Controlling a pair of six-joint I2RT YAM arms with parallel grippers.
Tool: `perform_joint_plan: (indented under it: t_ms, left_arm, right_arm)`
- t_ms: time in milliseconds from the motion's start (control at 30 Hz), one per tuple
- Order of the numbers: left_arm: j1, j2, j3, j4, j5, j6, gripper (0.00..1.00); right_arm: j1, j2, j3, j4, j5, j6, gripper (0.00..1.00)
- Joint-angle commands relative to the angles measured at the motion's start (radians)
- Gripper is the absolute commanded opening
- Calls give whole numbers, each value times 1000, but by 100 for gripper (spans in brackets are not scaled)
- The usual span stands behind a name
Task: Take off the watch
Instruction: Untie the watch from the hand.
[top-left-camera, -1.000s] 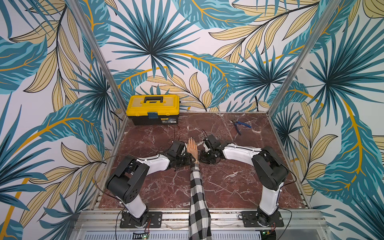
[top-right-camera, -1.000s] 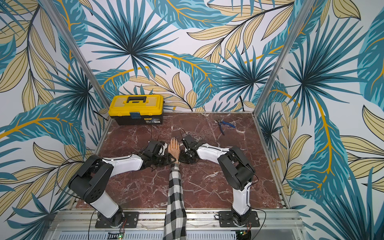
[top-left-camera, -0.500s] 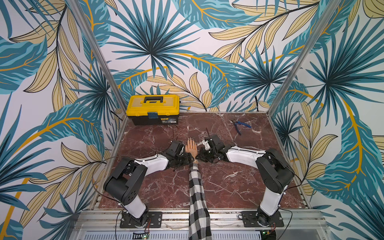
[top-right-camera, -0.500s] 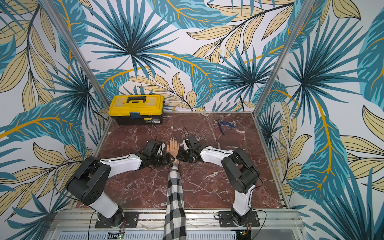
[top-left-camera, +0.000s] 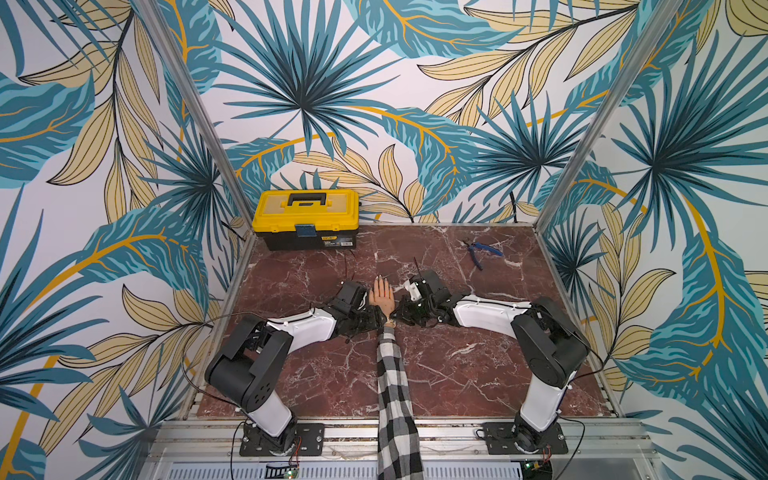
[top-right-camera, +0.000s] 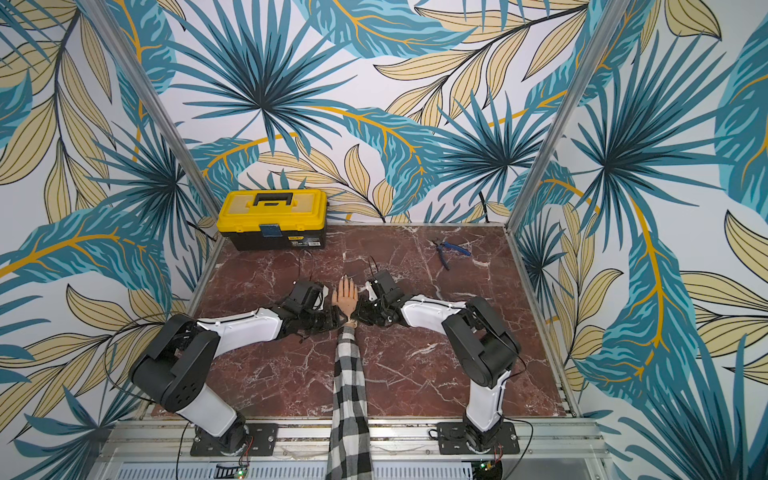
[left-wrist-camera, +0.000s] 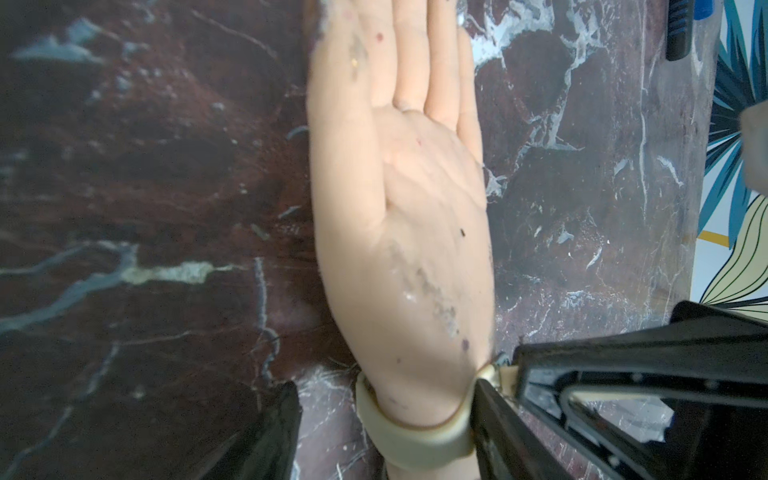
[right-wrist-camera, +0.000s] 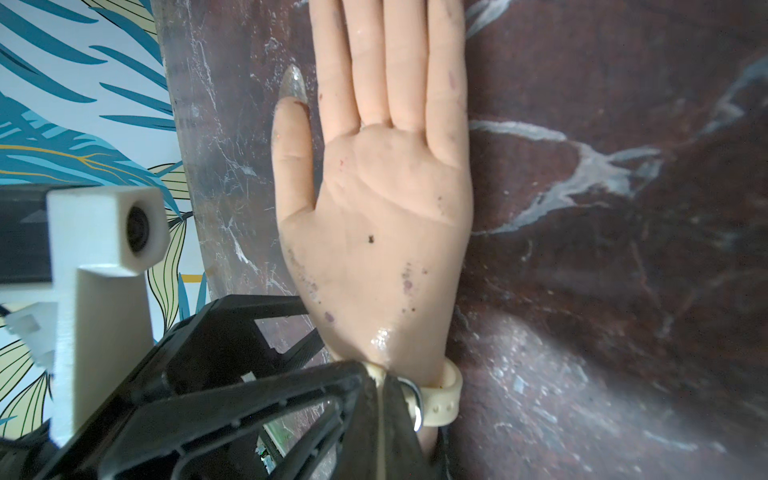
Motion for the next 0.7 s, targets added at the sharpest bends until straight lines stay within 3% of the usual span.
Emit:
perform_joint_plan:
  t_ms: [0, 400, 667]
  left_arm:
    - [10, 58, -57, -153, -92, 11, 66]
    - [18, 74, -55, -153, -90, 15, 60]
    - [20, 57, -35, -152, -73, 17, 62]
  right_arm:
    - [-5, -19, -33, -11, 9, -14, 0]
    - [-31, -68, -68, -81, 66, -45, 0]
    - [-34, -42, -47, -83, 34, -45, 0]
